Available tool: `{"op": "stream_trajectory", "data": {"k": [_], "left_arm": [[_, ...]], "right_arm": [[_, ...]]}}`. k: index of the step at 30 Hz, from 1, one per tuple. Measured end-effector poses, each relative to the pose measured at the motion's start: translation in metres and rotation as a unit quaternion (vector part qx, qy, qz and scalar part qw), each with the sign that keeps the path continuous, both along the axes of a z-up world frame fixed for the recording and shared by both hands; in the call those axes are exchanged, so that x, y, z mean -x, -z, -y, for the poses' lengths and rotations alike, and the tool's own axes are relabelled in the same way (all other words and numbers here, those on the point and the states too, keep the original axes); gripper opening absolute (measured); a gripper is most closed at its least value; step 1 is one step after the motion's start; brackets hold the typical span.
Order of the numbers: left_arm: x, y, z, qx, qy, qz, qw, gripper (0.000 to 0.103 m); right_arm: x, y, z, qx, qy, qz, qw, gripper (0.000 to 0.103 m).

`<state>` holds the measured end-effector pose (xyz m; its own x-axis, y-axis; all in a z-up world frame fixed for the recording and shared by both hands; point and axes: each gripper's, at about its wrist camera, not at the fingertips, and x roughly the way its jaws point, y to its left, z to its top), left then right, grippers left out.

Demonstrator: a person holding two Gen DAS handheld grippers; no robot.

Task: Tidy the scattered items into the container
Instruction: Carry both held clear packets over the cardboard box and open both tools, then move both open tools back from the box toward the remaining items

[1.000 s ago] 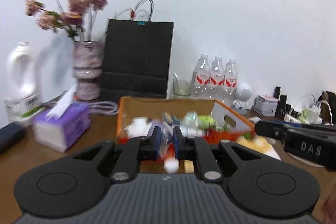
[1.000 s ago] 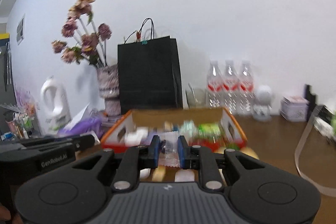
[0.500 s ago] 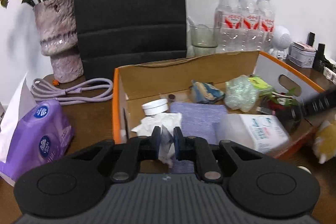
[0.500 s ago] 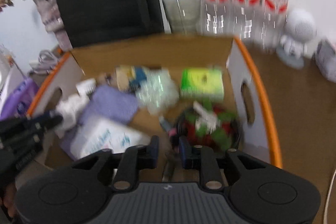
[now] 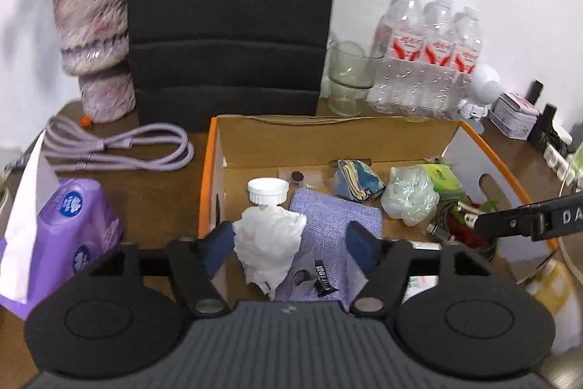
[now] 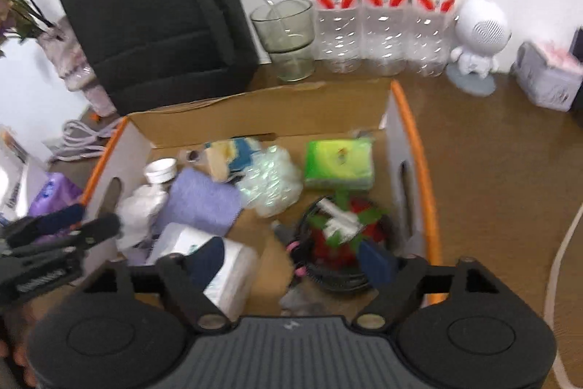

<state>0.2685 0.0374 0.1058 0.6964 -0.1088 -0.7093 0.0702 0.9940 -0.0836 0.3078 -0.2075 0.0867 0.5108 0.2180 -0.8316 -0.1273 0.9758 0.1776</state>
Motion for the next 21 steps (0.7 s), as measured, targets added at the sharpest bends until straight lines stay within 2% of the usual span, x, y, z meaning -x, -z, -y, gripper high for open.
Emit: {"op": "stream_trajectory", "data": {"k": [2, 3, 4, 5, 6, 7, 8, 9, 10, 11, 14, 17, 21], "left_arm": [[0.004, -0.011, -0.001, 0.009, -0.009, -0.012, 0.9998, 0.085], [0.011, -0.016, -0.001, 0.014, -0.010, -0.004, 0.9998, 0.087], [0.022, -0.020, -0.001, 0.019, -0.015, 0.014, 0.9996, 0.094], [0.034, -0.025, -0.001, 0.024, -0.021, 0.045, 0.9985, 0.098], [0.051, -0.028, 0.001, 0.028, -0.031, 0.096, 0.9945, 0.099], [0.067, -0.029, 0.003, 0.028, -0.038, 0.143, 0.9886, 0.101], [0.082, -0.028, 0.006, 0.028, -0.041, 0.189, 0.9807, 0.102], [0.095, -0.025, 0.007, 0.028, -0.043, 0.225, 0.9731, 0.102], [0.106, -0.022, 0.008, 0.030, -0.046, 0.247, 0.9674, 0.102], [0.113, -0.019, 0.008, 0.035, -0.048, 0.256, 0.9648, 0.101], [0.126, -0.015, 0.010, 0.042, -0.050, 0.258, 0.9640, 0.101], [0.135, -0.019, 0.016, 0.018, -0.038, 0.260, 0.9648, 0.101], [0.163, -0.021, 0.023, -0.007, -0.032, 0.272, 0.9619, 0.103]], "right_arm": [[0.004, -0.011, -0.001, 0.013, 0.003, 0.007, 1.000, 0.081], [0.010, -0.016, -0.002, 0.014, 0.000, 0.017, 1.000, 0.081], [0.020, -0.022, -0.002, 0.010, 0.002, 0.038, 0.999, 0.082], [0.032, -0.026, -0.002, 0.003, 0.002, 0.068, 0.998, 0.082], [0.046, -0.029, -0.001, -0.005, 0.002, 0.109, 0.994, 0.083], [0.063, -0.031, -0.002, -0.008, 0.001, 0.165, 0.986, 0.083], [0.079, -0.031, -0.002, -0.006, 0.004, 0.221, 0.975, 0.085], [0.098, -0.028, -0.002, -0.003, 0.013, 0.282, 0.959, 0.092], [0.108, -0.024, -0.001, 0.000, 0.017, 0.313, 0.950, 0.093], [0.117, -0.020, 0.000, 0.001, 0.022, 0.328, 0.944, 0.093], [0.131, -0.012, -0.001, 0.002, 0.020, 0.339, 0.940, 0.093], [0.137, -0.015, -0.004, 0.011, 0.022, 0.333, 0.943, 0.093], [0.159, -0.020, -0.009, 0.013, 0.022, 0.330, 0.944, 0.093]]}}
